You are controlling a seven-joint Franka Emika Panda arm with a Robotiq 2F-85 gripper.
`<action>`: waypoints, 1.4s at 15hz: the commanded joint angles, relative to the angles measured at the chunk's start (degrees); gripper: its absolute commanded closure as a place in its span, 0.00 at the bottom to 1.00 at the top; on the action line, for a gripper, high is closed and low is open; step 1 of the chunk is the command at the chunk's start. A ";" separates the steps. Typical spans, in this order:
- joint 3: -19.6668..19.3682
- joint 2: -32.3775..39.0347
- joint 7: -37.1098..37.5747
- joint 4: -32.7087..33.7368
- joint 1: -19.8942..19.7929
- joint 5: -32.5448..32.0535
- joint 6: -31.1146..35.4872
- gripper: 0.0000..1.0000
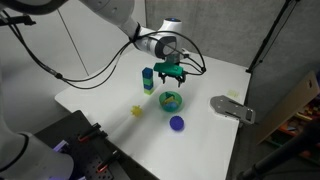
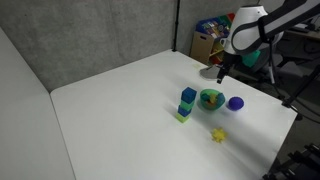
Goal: Put the dark green toy on top of the stacked toy blocks
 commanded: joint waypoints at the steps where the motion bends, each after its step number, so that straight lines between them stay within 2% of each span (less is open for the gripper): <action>1: 2.60 5.10 -6.73 5.91 -2.54 -2.25 1.78 0.00; 4: 4.38 7.38 -10.00 8.21 -4.04 -1.58 1.83 0.00; 5: 3.57 5.47 -6.78 5.28 -3.06 -2.05 2.04 0.00; 9: 5.16 7.28 -9.92 6.85 -4.29 -1.57 2.20 0.00; 21: 7.21 13.84 -16.58 6.70 -4.95 -5.09 13.74 0.00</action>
